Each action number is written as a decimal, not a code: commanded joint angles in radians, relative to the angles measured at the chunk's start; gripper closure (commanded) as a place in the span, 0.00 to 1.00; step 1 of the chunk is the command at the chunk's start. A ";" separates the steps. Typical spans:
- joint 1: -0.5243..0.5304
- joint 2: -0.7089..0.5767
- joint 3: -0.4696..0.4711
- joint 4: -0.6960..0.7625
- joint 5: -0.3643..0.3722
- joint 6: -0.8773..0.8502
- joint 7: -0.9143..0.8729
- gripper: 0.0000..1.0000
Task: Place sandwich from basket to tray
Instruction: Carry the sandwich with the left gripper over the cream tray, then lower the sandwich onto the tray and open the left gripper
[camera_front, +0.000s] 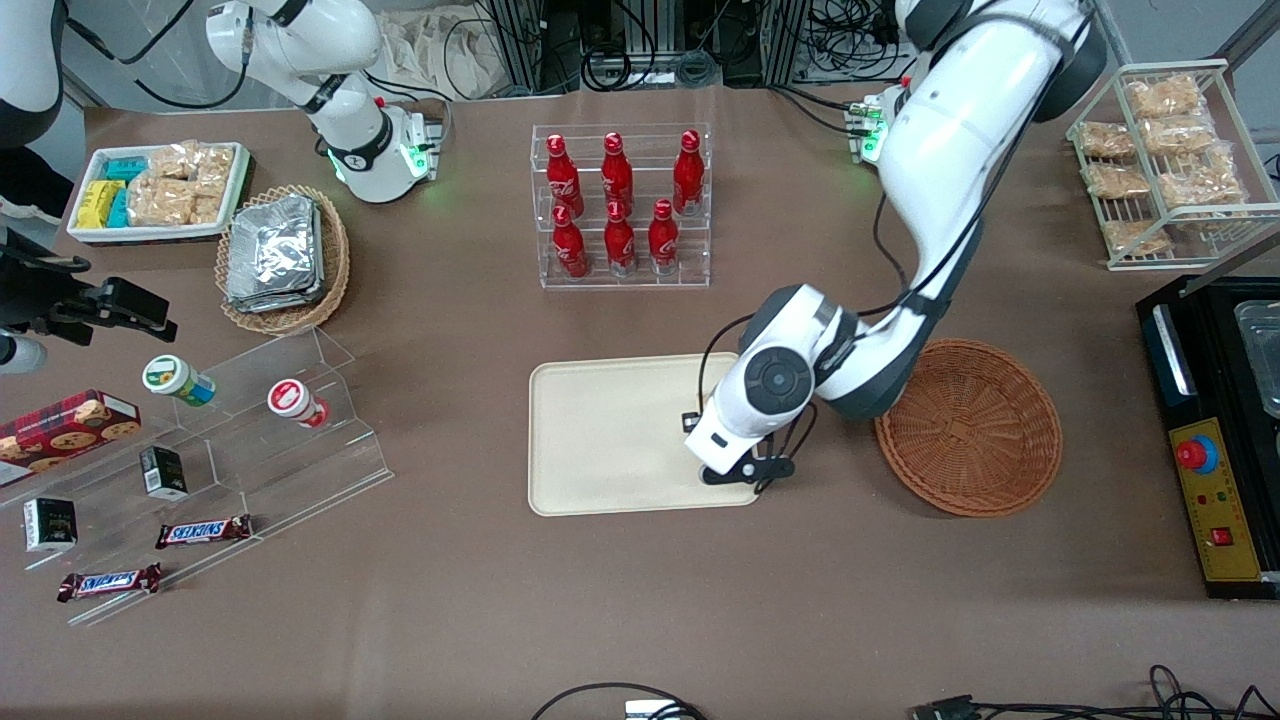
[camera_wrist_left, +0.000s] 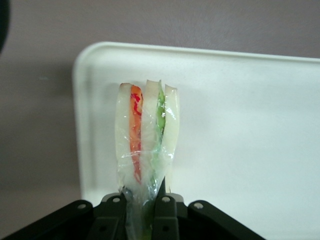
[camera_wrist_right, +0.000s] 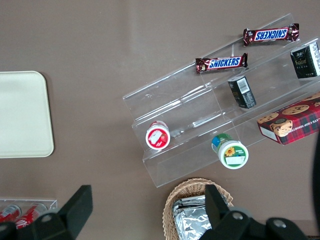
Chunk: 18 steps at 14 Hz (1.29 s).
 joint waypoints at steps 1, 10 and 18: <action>-0.015 0.049 0.005 0.050 0.017 0.042 -0.012 1.00; -0.018 -0.020 0.005 0.021 0.021 0.007 -0.012 0.00; 0.115 -0.533 -0.014 -0.463 -0.005 -0.055 0.055 0.00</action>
